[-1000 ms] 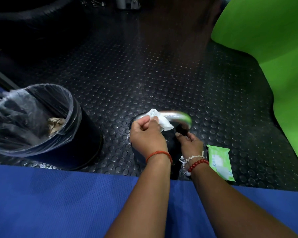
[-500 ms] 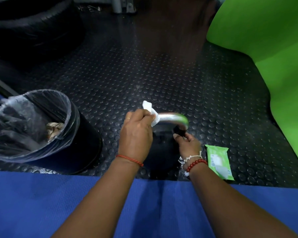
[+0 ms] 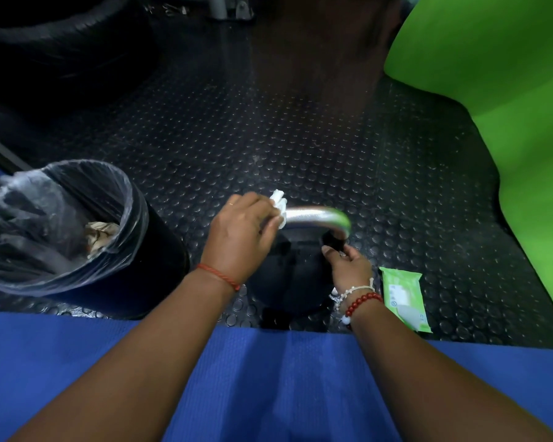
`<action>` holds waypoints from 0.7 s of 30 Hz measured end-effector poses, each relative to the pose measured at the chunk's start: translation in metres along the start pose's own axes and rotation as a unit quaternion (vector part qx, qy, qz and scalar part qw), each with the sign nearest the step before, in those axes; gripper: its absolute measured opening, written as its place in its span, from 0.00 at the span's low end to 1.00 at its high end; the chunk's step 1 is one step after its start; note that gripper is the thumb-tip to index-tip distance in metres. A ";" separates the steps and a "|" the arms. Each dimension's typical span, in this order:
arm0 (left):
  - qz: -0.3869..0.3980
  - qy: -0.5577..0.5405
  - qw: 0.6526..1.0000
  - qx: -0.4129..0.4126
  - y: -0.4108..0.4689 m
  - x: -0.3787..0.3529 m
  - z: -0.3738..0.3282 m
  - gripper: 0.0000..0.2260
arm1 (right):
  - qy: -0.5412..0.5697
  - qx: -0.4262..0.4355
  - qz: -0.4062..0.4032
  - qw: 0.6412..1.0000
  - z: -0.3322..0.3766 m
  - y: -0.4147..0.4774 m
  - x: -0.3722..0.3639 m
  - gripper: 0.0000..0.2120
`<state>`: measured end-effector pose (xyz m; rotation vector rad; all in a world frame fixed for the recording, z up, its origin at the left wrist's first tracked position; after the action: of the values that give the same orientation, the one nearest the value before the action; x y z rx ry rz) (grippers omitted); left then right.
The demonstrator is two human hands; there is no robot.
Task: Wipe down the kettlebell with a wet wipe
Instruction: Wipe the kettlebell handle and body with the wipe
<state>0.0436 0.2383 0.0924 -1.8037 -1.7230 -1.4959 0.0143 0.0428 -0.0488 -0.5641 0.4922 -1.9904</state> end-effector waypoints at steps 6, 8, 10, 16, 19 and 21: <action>0.007 -0.025 0.999 0.026 0.006 -0.001 0.010 0.03 | 0.018 -0.003 -0.002 1.000 0.001 -0.003 0.000 0.15; 0.005 -0.012 1.000 0.022 0.005 0.000 0.005 0.09 | 0.017 0.000 -0.001 1.000 0.002 -0.004 0.000 0.14; 0.009 -0.001 1.000 -0.011 -0.004 -0.001 -0.006 0.13 | 0.017 0.000 -0.002 1.000 0.001 -0.003 0.000 0.16; 0.019 -0.004 1.000 0.012 0.005 0.000 0.002 0.09 | 0.024 -0.002 0.001 1.000 0.001 -0.003 0.000 0.17; 0.034 -0.003 0.999 -0.026 -0.005 0.000 -0.013 0.08 | 0.021 -0.001 -0.003 1.000 0.000 -0.003 -0.001 0.17; 0.035 -0.004 0.999 -0.009 0.001 -0.001 -0.005 0.09 | 0.016 -0.002 -0.005 1.000 -0.001 -0.001 -0.002 0.17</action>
<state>0.0425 0.2337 0.0938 -1.8623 -1.6369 -1.4819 0.0140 0.0451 -0.0494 -0.5380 0.5145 -2.0114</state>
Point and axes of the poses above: each hand's wrist, its own y-axis towards the middle knuckle, its own x-axis out of the back of the hand, z = x × y, the point moved 6 cm from there along y, towards the middle knuckle, and after that the axes turned 4 degrees about -x, right-handed, at the moved point
